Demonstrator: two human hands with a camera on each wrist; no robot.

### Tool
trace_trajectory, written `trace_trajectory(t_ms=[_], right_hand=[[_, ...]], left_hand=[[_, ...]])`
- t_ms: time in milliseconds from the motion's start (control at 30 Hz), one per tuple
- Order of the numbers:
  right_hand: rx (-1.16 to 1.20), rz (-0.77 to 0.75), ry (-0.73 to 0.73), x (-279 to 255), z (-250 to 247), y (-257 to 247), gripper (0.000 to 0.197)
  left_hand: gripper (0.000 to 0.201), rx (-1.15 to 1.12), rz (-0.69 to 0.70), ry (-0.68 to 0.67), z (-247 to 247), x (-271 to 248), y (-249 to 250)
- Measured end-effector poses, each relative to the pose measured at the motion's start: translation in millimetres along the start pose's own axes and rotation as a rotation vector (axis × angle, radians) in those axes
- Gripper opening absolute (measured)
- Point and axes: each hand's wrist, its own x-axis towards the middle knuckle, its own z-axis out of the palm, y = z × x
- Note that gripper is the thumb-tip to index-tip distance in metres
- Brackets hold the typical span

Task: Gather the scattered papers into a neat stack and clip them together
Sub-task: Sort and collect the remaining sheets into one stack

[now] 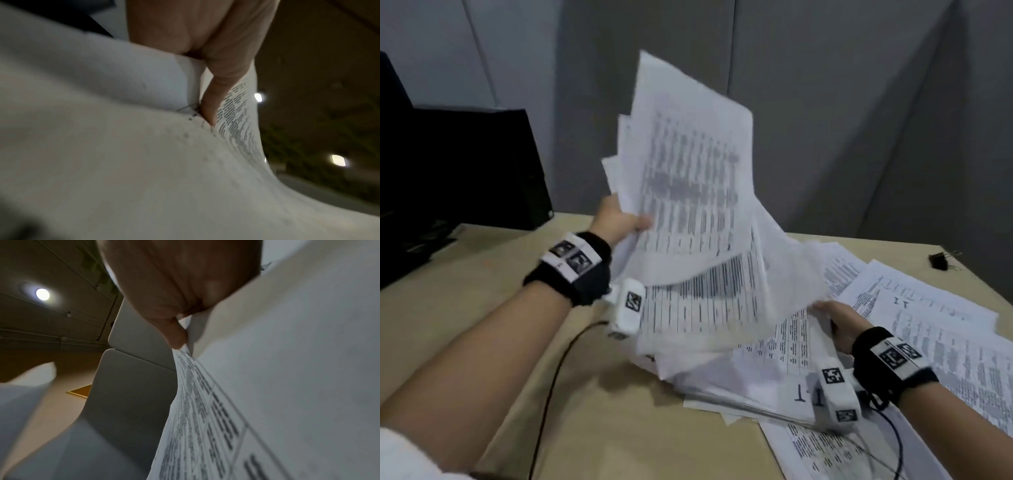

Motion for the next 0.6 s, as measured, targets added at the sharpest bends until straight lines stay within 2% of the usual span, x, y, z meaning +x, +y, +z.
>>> trace_trajectory(t_ms=[67, 133, 167, 233, 267, 400, 500, 600], right_hand=[[0.094, -0.006, -0.052, -2, -2, -2, 0.041], [0.158, -0.020, -0.115, -8, 0, -6, 0.057], [0.168, -0.010, -0.150, -9, -1, -8, 0.058], [0.079, 0.005, -0.201, -12, 2, -11, 0.045], [0.015, 0.020, -0.215, -14, 5, -11, 0.040], [-0.193, -0.021, -0.130, -14, 9, -4, 0.051], [-0.163, -0.124, -0.124, -20, 10, -4, 0.046], [-0.150, -0.320, -0.125, -43, 14, -18, 0.035]], left_hand=[[0.052, 0.115, -0.071, -0.188, 31, -12, -24], [0.066, 0.215, -0.141, -0.335, 55, -21, -43], [0.075, 0.237, -0.174, -0.395, 64, -23, -50], [0.090, 0.155, -0.236, -0.498, 77, -28, -58], [0.096, 0.086, -0.275, -0.525, 81, -29, -58], [0.105, -0.102, -0.380, -0.585, 90, -26, -65], [0.105, -0.159, -0.374, -0.655, 87, -26, -66], [0.108, -0.248, -0.348, -0.546, 77, -14, -65]])
